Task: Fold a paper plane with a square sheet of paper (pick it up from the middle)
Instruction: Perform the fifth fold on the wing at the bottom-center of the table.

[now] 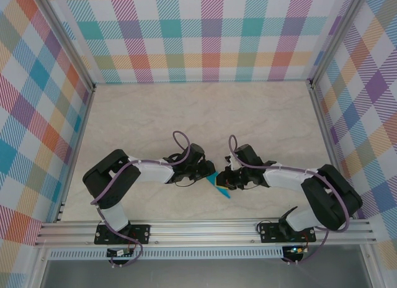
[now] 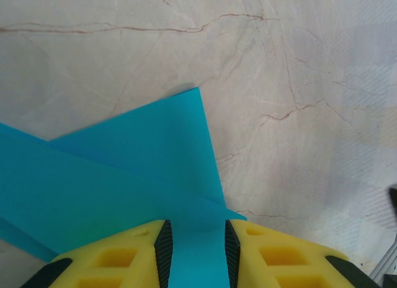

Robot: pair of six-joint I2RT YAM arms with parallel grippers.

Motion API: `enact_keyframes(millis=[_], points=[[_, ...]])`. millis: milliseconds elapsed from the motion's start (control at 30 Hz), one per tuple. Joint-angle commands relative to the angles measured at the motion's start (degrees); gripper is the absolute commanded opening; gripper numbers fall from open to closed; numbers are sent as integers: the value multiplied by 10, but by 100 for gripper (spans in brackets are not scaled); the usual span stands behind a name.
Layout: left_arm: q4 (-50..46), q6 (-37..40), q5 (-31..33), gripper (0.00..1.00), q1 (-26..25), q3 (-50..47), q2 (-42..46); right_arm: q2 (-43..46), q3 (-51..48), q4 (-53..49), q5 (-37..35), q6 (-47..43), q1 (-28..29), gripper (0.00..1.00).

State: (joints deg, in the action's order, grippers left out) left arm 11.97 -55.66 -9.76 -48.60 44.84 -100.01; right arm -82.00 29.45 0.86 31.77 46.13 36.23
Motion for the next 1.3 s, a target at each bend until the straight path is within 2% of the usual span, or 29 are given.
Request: enact_keyframes(millis=[0, 267, 633, 833, 1033, 1267], points=[[-63, 14, 17, 31, -5, -6, -11, -28, -15, 17, 27, 2, -5, 13], [-72, 15, 23, 31, -4, -6, -9, -62, -45, 57, 55, 5, -5, 13], [-75, 15, 21, 31, -2, -5, -9, 27, -29, -37, 37, -31, -5, 14], [-74, 14, 20, 31, -1, -5, -11, -5, -38, -47, 19, -34, -5, 14], [-75, 13, 19, 31, -1, -4, -11, -48, -60, -21, 33, -33, -5, 14], [-80, 13, 22, 31, 1, -2, -7, -28, -75, -39, 42, -46, -1, 14]])
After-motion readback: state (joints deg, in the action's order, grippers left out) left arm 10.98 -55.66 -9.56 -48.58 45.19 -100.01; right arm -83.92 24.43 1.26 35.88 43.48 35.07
